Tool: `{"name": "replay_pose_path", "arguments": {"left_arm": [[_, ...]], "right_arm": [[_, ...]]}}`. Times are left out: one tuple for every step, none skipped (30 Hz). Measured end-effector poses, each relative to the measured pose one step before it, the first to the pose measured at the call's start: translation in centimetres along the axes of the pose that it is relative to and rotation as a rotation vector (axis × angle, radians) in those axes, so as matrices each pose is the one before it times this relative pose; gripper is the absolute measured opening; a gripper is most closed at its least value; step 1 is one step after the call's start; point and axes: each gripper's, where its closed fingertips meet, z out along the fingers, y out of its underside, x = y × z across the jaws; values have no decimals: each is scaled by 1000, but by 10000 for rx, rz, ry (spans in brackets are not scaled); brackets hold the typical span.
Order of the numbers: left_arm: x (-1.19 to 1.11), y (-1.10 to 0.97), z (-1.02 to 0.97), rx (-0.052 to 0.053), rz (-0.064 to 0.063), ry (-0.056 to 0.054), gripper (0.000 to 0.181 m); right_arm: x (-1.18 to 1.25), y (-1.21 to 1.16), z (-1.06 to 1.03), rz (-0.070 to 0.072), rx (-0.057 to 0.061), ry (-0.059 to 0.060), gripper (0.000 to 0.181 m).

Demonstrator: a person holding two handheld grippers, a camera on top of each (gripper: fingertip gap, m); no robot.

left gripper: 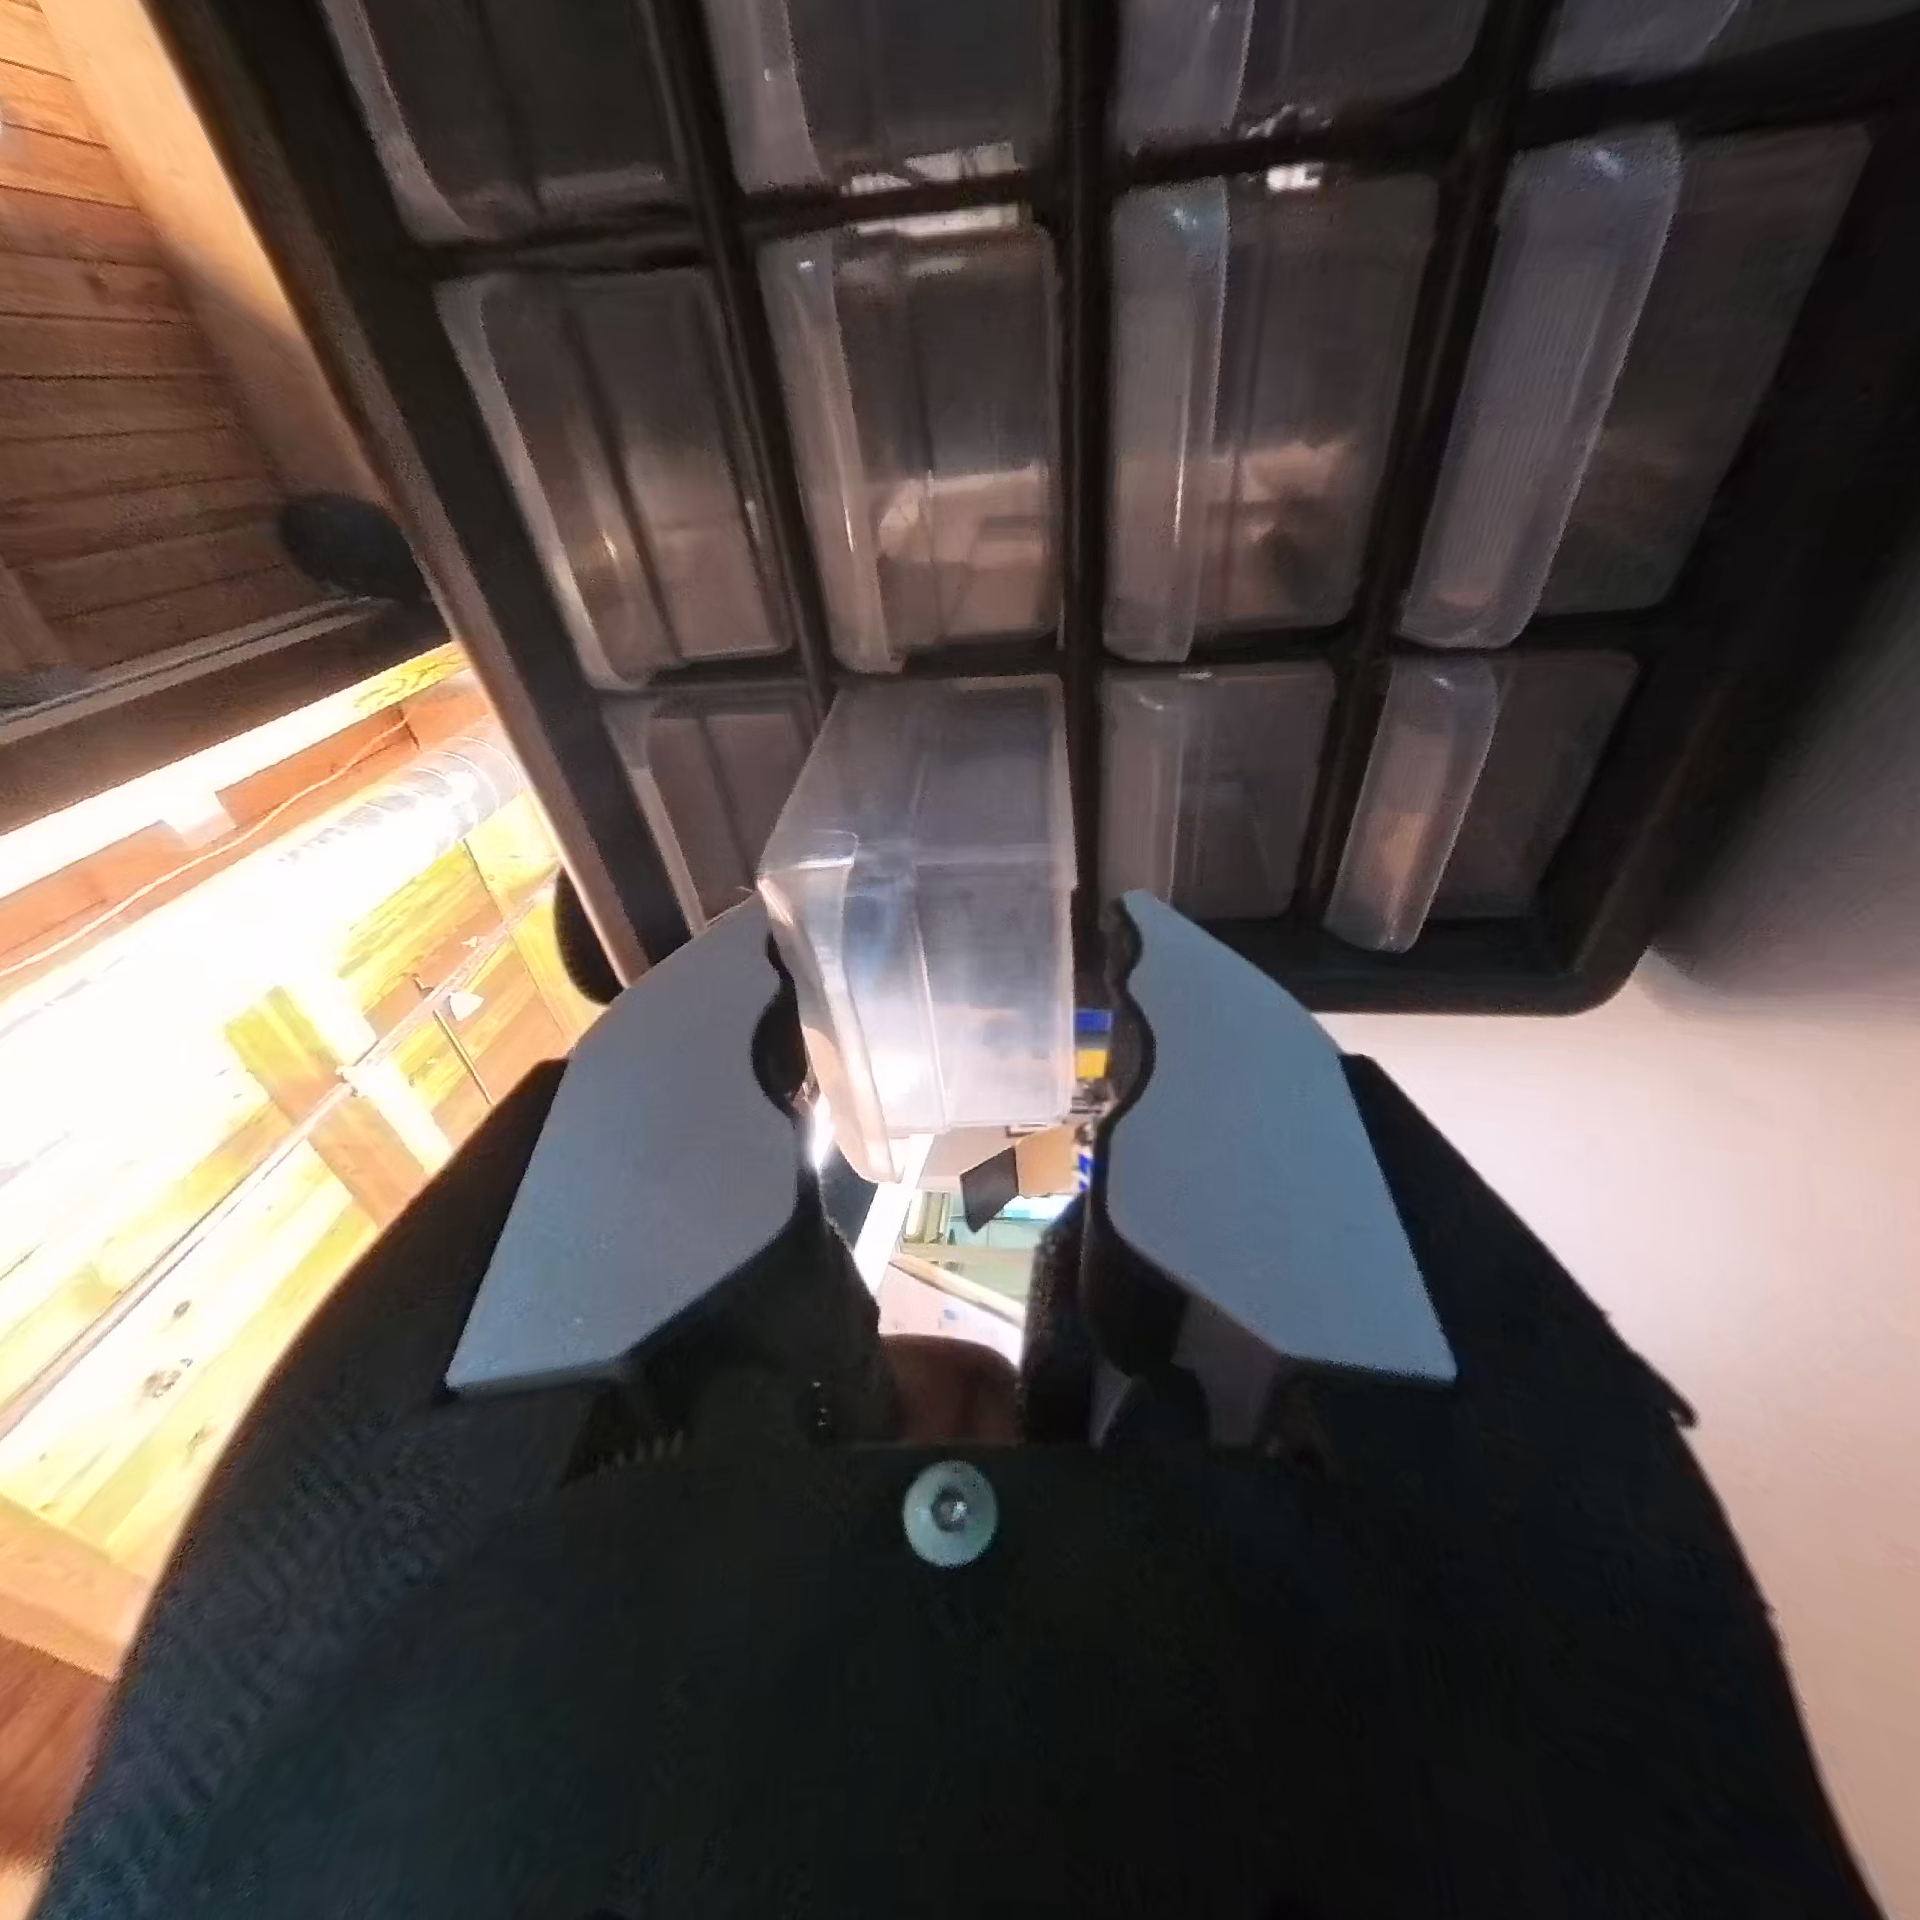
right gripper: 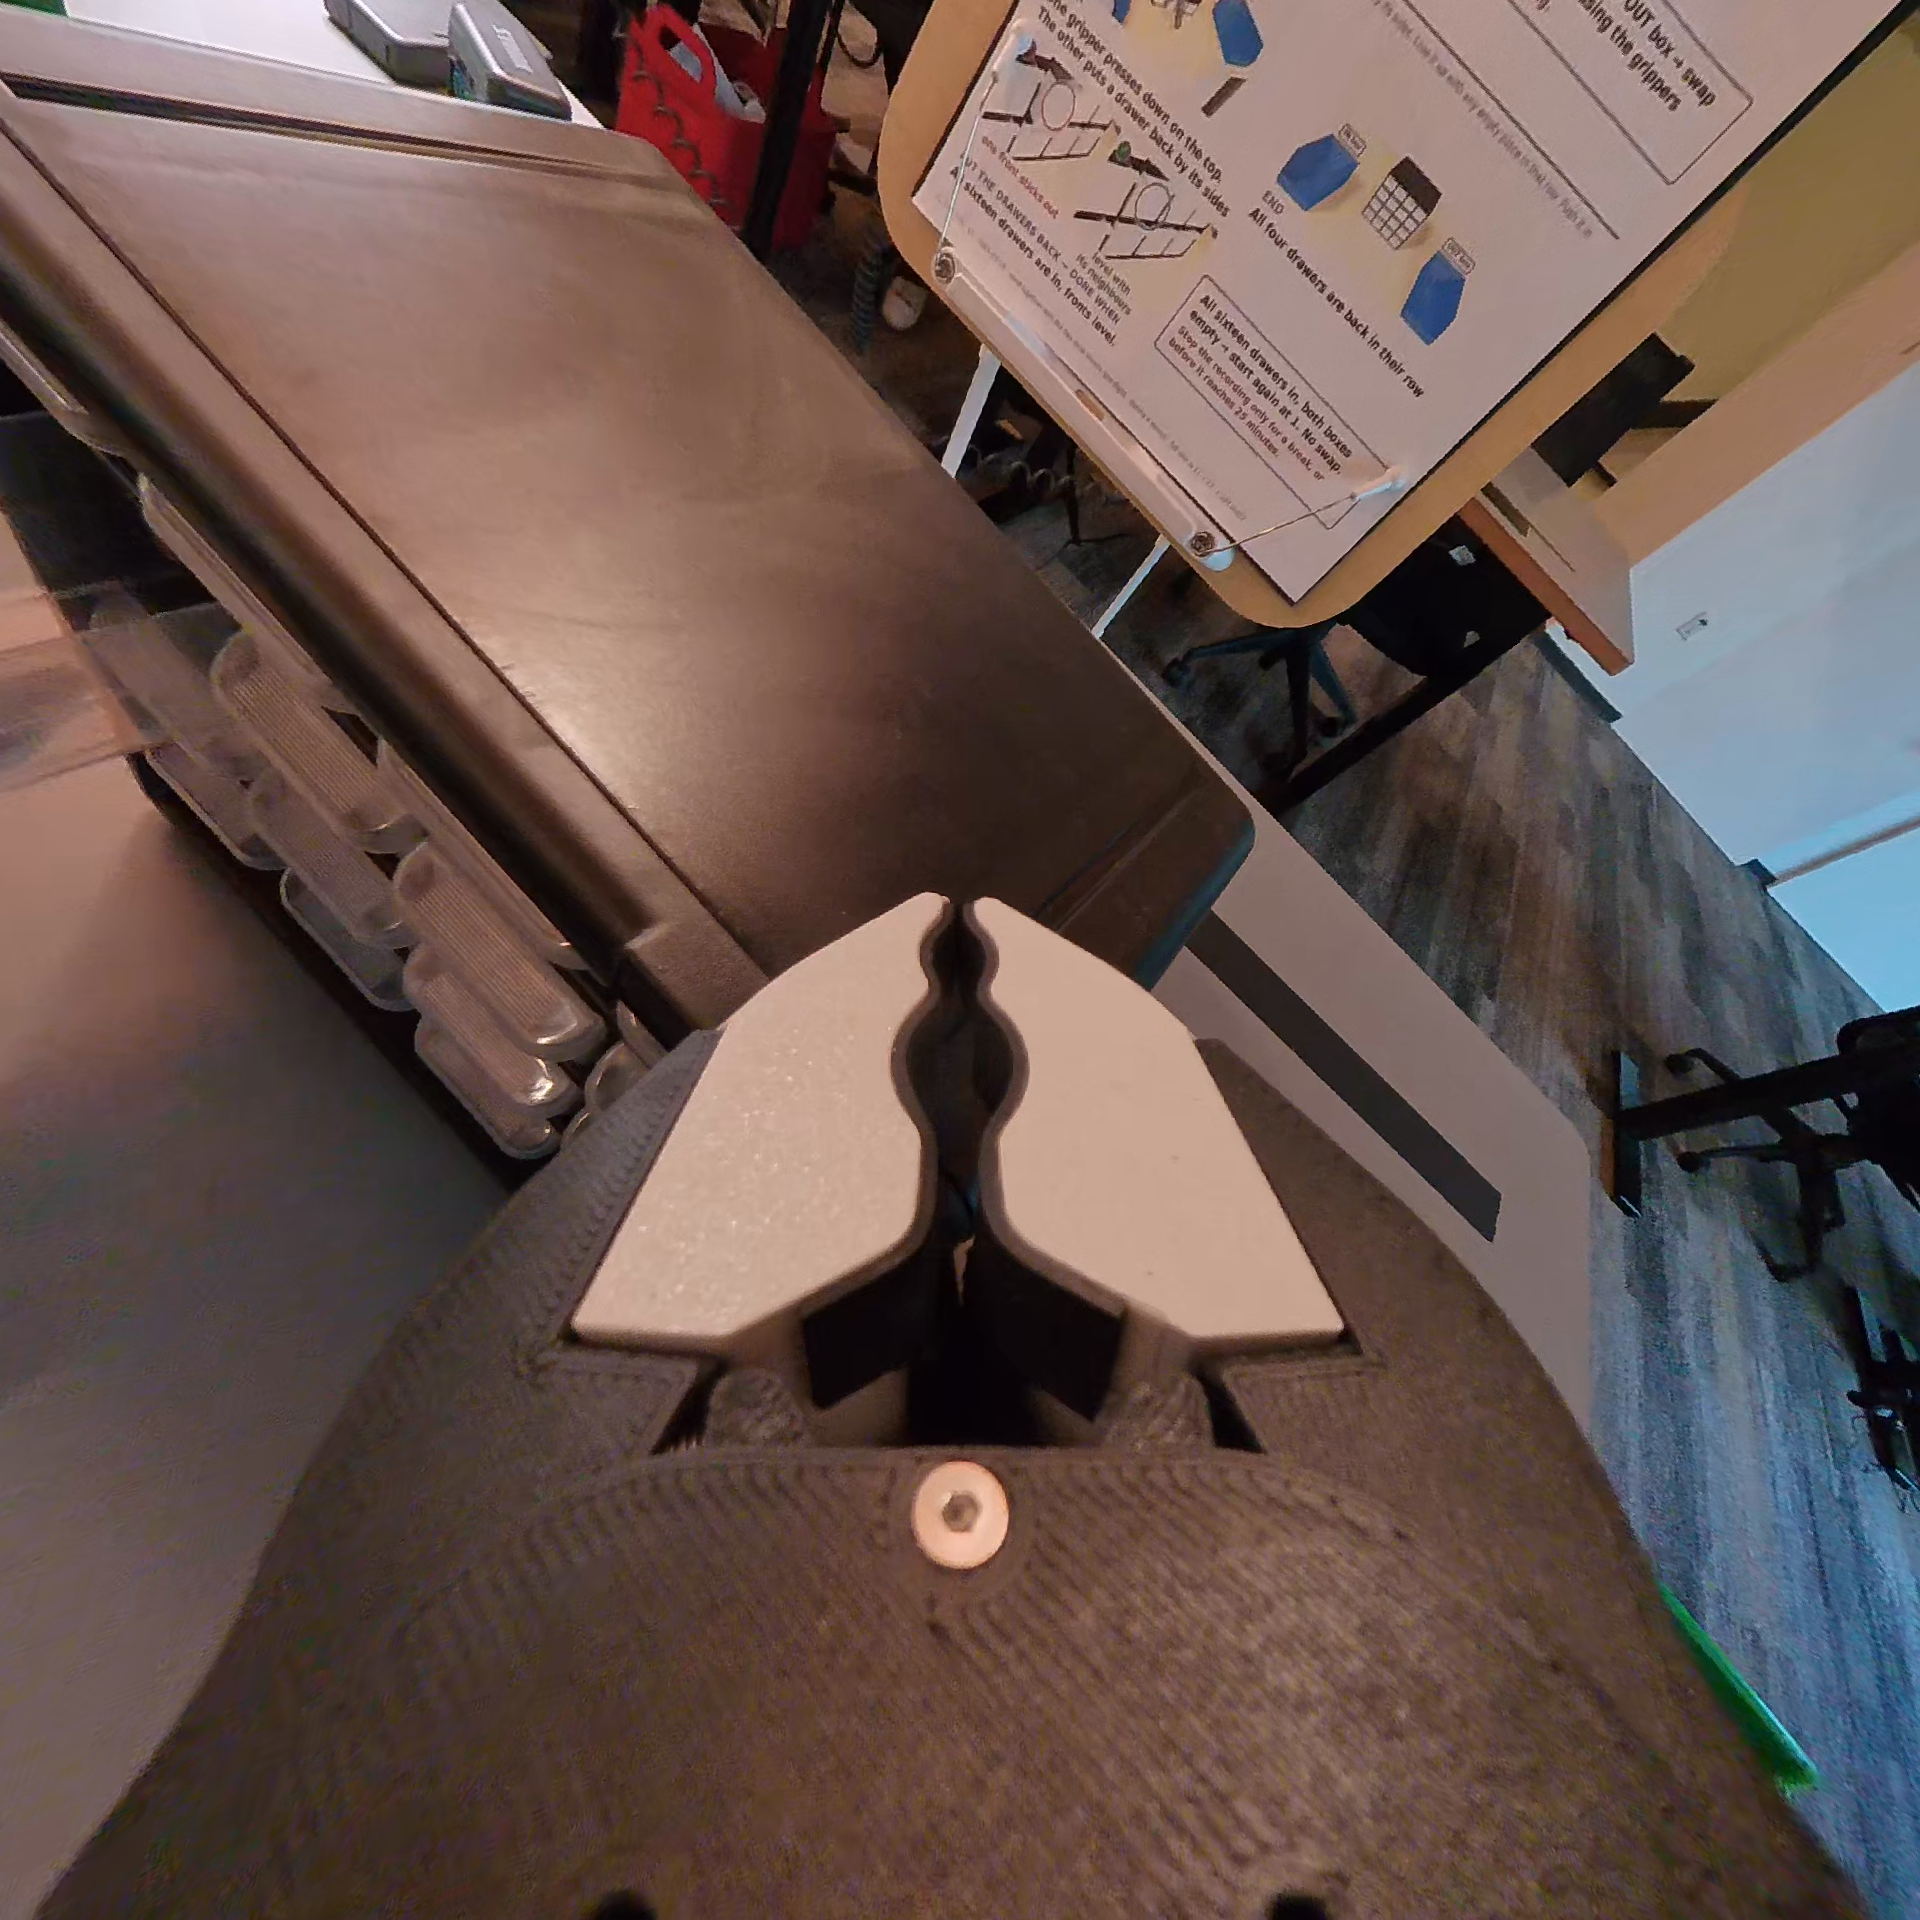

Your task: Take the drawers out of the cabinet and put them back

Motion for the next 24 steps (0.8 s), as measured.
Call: {"name": "replay_pose_path", "arguments": {"left_arm": [[197,-160,-126,127,-284,117,59],[289,-287,-327,229,-456,199,63],[210,-273,-454,250,-568,172,65],[28,-200,-557,264,-669,90,67],[-138,-198,-640,332,-819,37,69],[-199,-224,-693,395,-977,66,71],[-342,-211,-692,391,-1097,45,72],[-398,-164,-632,341,-1104,63,74],[-305,-105,-503,248,-970,149,74],[-391,-155,-382,249,-831,87,74],[-475,-142,-254,223,-679,1,69],[-413,-91,-123,158,-414,9,55],[-161,64,31,8,-115,118,39],[83,268,170,-181,74,219,26],[71,225,218,-171,142,132,19],[-113,38,183,-48,174,-52,13],[-92,0,187,-52,215,-65,9],[32,71,237,-129,221,21,6],[63,103,289,-170,181,33,5],[24,26,270,-122,123,11,5],[91,16,268,-132,68,73,4],[102,17,254,-126,22,106,4],[12,-66,208,-56,-23,41,4],[2,-71,173,-39,-19,37,4]], "right_arm": [[-5,-4,5,-13,25,26,0],[3,1,-11,-14,19,25,0],[11,-7,3,-15,19,18,0],[-11,-5,0,0,13,-1,0],[3,6,2,18,8,-6,0],[1,-2,10,13,10,-7,0],[-3,3,-4,13,8,-7,0],[2,0,0,9,0,6,0],[1,-2,-2,-9,-6,23,0],[5,7,-4,-27,-4,36,0],[9,-7,-7,-32,-6,42,0],[9,-4,0,-24,-15,33,0],[-6,-2,-8,-22,-19,28,0],[7,7,5,-31,-12,23,0],[1,-9,-1,-19,-6,8,0],[-10,3,-6,7,3,-7,0],[1,-7,4,23,18,-16,0],[0,2,5,27,28,-23,0],[4,2,0,33,28,-30,0],[0,4,4,52,24,-38,1],[-5,1,9,56,21,-37,1],[-3,-1,2,36,19,-22,1],[8,3,3,14,10,-4,0],[-3,5,-8,-5,-1,12,0]]}}
